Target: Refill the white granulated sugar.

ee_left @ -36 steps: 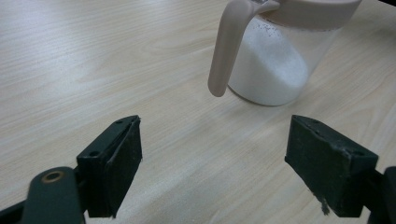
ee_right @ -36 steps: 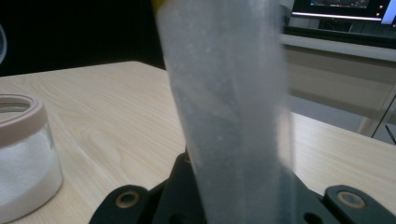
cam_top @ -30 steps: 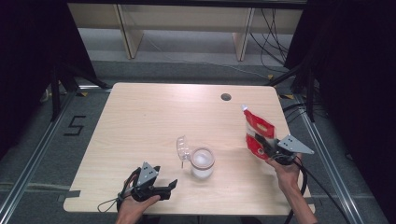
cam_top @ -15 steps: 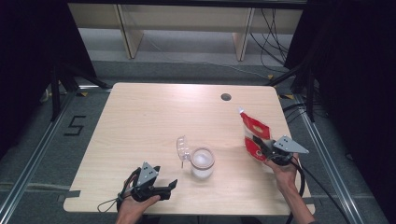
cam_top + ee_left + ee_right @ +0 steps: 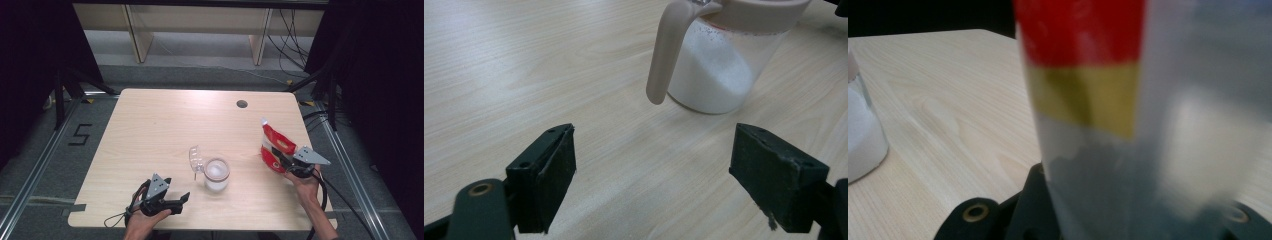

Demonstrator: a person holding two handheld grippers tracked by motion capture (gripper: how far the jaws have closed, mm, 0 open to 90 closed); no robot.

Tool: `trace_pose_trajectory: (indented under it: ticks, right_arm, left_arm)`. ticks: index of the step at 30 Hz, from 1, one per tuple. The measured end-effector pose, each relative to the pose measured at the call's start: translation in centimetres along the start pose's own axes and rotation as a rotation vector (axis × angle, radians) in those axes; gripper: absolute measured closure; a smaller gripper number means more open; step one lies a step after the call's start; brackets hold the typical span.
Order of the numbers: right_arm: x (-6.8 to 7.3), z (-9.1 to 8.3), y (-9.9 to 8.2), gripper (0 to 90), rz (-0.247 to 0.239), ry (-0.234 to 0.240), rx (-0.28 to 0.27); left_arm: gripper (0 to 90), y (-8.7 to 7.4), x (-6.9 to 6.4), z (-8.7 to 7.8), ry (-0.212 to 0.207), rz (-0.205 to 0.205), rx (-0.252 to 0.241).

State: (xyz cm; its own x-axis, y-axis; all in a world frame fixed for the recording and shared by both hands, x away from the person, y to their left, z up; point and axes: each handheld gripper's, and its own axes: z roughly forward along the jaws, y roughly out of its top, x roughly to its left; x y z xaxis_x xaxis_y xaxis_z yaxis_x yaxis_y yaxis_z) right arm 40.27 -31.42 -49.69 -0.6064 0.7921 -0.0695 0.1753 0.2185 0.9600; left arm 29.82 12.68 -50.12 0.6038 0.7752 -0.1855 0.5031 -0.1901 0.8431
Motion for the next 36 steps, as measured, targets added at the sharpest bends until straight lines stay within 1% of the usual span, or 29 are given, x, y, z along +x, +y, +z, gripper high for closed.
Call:
trace_pose_trajectory:
  ticks: [1, 2, 3, 5, 6, 7, 8, 9, 10, 11, 12, 13, 14, 15, 16, 17, 18, 19, 20, 21, 22, 25, 26, 28, 29, 31, 33, 35, 36]
  right_arm:
    - [0.0, 0.1, 0.0, 84.7, -0.004, 0.008, -0.011]
    - [-0.1, 0.1, 0.0, 84.0, -0.012, -0.002, -0.012]
    - [0.1, 0.0, 0.0, 83.5, 0.015, -0.006, -0.002]
    - [0.0, -0.1, 0.0, 82.7, 0.004, -0.015, -0.002]
    - [-0.1, -0.2, 0.0, 80.4, 0.023, -0.003, 0.002]
    - [-0.2, -0.2, 0.0, 79.3, 0.008, -0.013, -0.006]
    - [-0.2, -0.2, 0.1, 77.2, 0.017, 0.004, -0.004]
    - [-0.2, -0.2, 0.1, 77.2, 0.017, 0.004, -0.004]
    - [-0.4, -0.2, 0.0, 75.0, 0.012, -0.016, -0.004]
    - [-0.3, -0.5, 0.1, 70.3, 0.033, -0.038, -0.005]
    - [-0.3, -0.5, 0.1, 70.3, 0.033, -0.038, -0.005]
    - [-0.4, -0.6, 0.3, 67.4, 0.046, 0.002, 0.013]
    - [-0.5, -0.8, 0.3, 61.1, 0.058, -0.004, 0.006]
    - [-0.5, -0.8, 0.3, 61.1, 0.058, -0.004, 0.006]
    - [-0.5, -0.8, 0.3, 59.0, 0.073, -0.001, -0.001]
    - [-0.7, -1.1, 0.4, 53.9, 0.074, -0.013, 0.016]
    - [-0.7, -1.2, 0.3, 50.9, 0.064, -0.019, 0.006]
    - [-0.7, -1.3, 0.4, 47.4, 0.089, -0.012, 0.015]
    - [-0.8, -1.4, 0.5, 44.2, 0.095, -0.024, 0.021]
    - [-0.5, -1.6, 0.5, 43.3, 0.144, -0.015, 0.004]
    - [-0.5, -1.6, 0.5, 43.3, 0.144, -0.015, 0.004]
    - [-0.4, -2.1, 0.8, 38.7, 0.106, -0.026, -0.002]
    - [0.0, -2.5, 1.2, 34.0, 0.118, -0.027, 0.011]
    - [0.1, -2.7, 1.4, 32.4, 0.123, -0.042, 0.015]
    - [0.4, -2.9, 1.5, 30.7, 0.144, -0.045, 0.029]
    - [1.0, -4.0, 1.6, 28.8, 0.148, -0.071, 0.057]
    - [1.2, -4.2, 1.5, 28.6, 0.150, -0.082, 0.050]
    - [1.5, -5.0, 1.5, 29.0, 0.155, -0.091, 0.094]
    - [1.7, -5.3, 1.4, 29.0, 0.159, -0.087, 0.098]
  left_arm:
    - [17.9, 0.0, 0.0, 0.0, 0.005, 0.005, 0.001]
    - [17.9, 0.0, 0.2, 0.0, 0.013, 0.023, -0.002]
    - [17.9, 0.0, 0.1, 0.0, 0.000, 0.006, 0.000]
    - [17.9, 0.0, 0.0, 0.0, -0.001, -0.003, 0.001]
    - [17.9, 0.0, 0.0, 0.0, 0.001, -0.004, 0.001]
    - [17.9, 0.0, 0.0, 0.0, 0.001, -0.004, 0.001]
    - [17.9, 0.0, 0.0, 0.0, -0.003, -0.007, 0.001]
    - [17.9, 0.0, 0.0, 0.0, -0.003, -0.007, 0.001]
    - [17.9, 0.0, 0.1, 0.0, 0.008, 0.015, 0.001]
    - [17.9, 0.0, 0.0, 0.0, 0.000, -0.005, 0.001]
    - [17.9, 0.0, 0.0, 0.0, 0.000, -0.005, 0.001]
    - [17.9, 0.0, 0.1, -0.1, 0.009, 0.015, 0.001]
    - [17.9, 0.1, 0.2, -0.1, 0.011, 0.026, 0.002]
    - [17.9, 0.0, 0.2, -0.1, 0.006, 0.024, 0.000]
    - [17.9, 0.1, 0.2, 0.0, 0.003, 0.026, -0.005]
    - [17.9, 0.0, 0.2, 0.0, 0.001, 0.024, -0.004]
    - [17.9, 0.0, 0.2, 0.0, 0.001, 0.024, -0.004]
    - [17.9, 0.1, 0.3, 0.0, 0.004, 0.028, -0.004]
    - [17.9, 0.1, 0.4, 0.0, 0.007, 0.036, -0.003]
    - [17.9, 0.0, 0.3, 0.0, 0.002, 0.024, -0.004]
    - [17.9, 0.0, 0.3, 0.0, 0.002, 0.024, -0.004]
    - [17.9, 0.0, 0.2, 0.0, 0.001, 0.024, -0.004]
    - [17.9, 0.0, 0.2, 0.0, 0.001, 0.024, -0.004]
    - [17.9, 0.0, 0.3, -0.1, 0.003, 0.027, -0.004]
    - [17.9, 0.0, 0.3, -0.1, 0.002, 0.023, -0.003]
    - [17.9, 0.0, 0.3, -0.1, 0.002, 0.022, -0.004]
    - [17.9, 0.0, 0.2, 0.0, 0.001, 0.024, -0.004]
    - [17.9, 0.0, 0.1, 0.0, -0.002, 0.012, -0.009]
    - [17.9, 0.0, 0.1, 0.0, -0.001, 0.012, -0.009]
